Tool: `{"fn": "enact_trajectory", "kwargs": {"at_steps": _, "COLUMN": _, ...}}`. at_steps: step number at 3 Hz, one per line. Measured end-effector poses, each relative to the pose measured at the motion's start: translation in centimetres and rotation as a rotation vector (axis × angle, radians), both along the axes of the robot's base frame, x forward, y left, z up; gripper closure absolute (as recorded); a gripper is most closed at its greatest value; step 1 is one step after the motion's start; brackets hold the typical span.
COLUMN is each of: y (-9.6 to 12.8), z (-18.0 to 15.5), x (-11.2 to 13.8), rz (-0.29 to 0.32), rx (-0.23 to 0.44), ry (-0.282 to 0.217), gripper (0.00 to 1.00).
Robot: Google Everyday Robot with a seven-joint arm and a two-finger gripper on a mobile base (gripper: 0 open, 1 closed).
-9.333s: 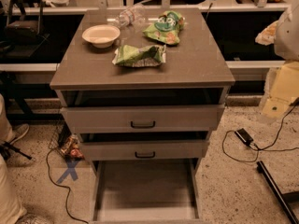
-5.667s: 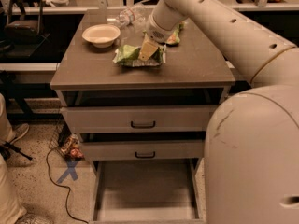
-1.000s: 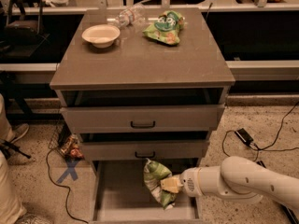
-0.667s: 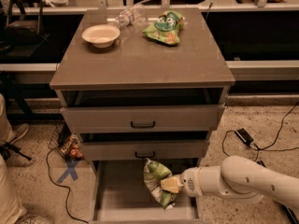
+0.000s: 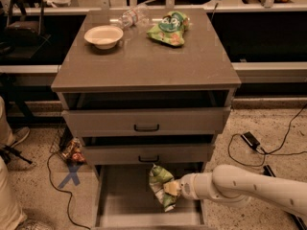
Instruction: Place green jalapeno chip bag into bottom drawer
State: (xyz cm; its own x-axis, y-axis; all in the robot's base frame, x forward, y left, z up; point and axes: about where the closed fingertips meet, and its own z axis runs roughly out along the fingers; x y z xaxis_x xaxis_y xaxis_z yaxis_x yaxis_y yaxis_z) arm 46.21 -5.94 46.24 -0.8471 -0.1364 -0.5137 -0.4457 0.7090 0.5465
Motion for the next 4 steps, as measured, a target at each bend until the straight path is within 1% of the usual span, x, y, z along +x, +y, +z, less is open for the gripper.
{"fn": "enact_trajectory", "kwargs": {"at_steps": 1, "y": 1.2, "z": -7.3, "x": 2.6, "rz": -0.02, "rx": -0.008, "ry": 0.042, "gripper": 1.0}}
{"fn": "enact_trajectory", "kwargs": {"at_steps": 2, "y": 3.2, "z": -14.0, "x": 4.1, "rz": -0.011, "rx": -0.026, "ry": 0.132, "gripper": 0.82}}
{"fn": "enact_trajectory", "kwargs": {"at_steps": 3, "y": 5.8, "z": -18.4, "x": 5.1, "rz": 0.02, "rx": -0.024, "ry": 0.19, "gripper": 0.59}}
{"fn": "enact_trajectory", "kwargs": {"at_steps": 4, "y": 7.5, "z": -20.8, "x": 5.8, "rz": 0.043, "rx": -0.019, "ry": 0.221, "gripper": 0.35}}
